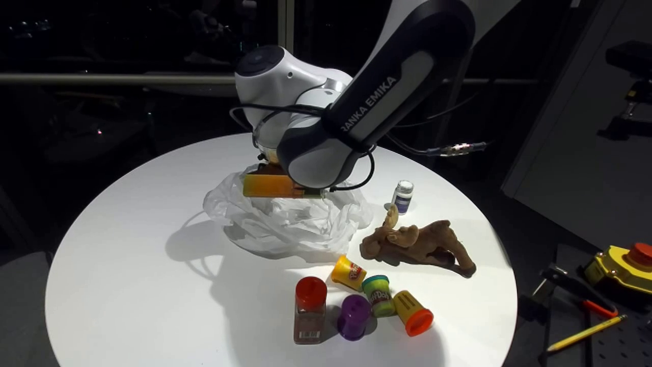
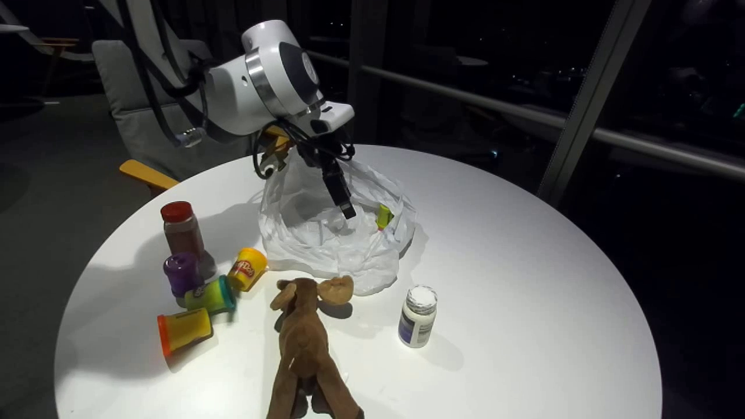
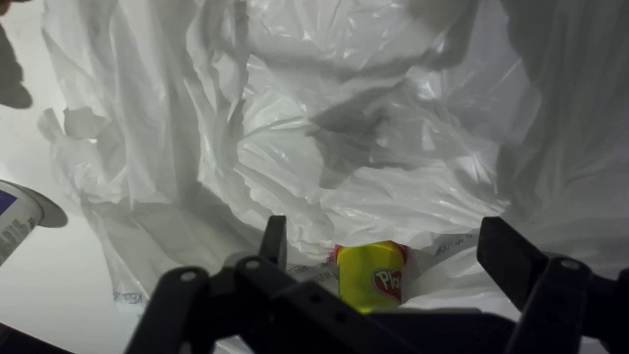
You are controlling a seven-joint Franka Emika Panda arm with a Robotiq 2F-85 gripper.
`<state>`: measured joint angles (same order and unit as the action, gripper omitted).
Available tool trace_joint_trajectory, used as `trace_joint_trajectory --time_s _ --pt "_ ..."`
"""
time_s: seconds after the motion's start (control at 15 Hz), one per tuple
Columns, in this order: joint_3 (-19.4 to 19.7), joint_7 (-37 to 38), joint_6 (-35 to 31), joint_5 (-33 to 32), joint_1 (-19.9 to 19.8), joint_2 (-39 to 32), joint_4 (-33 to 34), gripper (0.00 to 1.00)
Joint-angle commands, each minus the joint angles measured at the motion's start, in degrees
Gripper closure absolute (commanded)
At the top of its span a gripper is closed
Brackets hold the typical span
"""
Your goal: Pick up the objects from the plastic and put them on the table
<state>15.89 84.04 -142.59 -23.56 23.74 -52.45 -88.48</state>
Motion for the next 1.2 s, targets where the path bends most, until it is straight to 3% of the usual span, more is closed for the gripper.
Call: trace_joint_trajectory --time_s 0.0,0.27,0.6,1.13 --pt "1.54 -0.21 1.00 0.00 -3.02 -2.07 3.23 0.00" --pt "3.49 -1.07 2.09 -0.23 -5.73 -2.52 3.53 0.00" --pt "1.87 -5.41 0.99 1.18 -10.15 -2.31 3.50 0.00" --pt "0.92 -7.13 -2.52 1.09 -10.12 -4.24 5.77 0.00"
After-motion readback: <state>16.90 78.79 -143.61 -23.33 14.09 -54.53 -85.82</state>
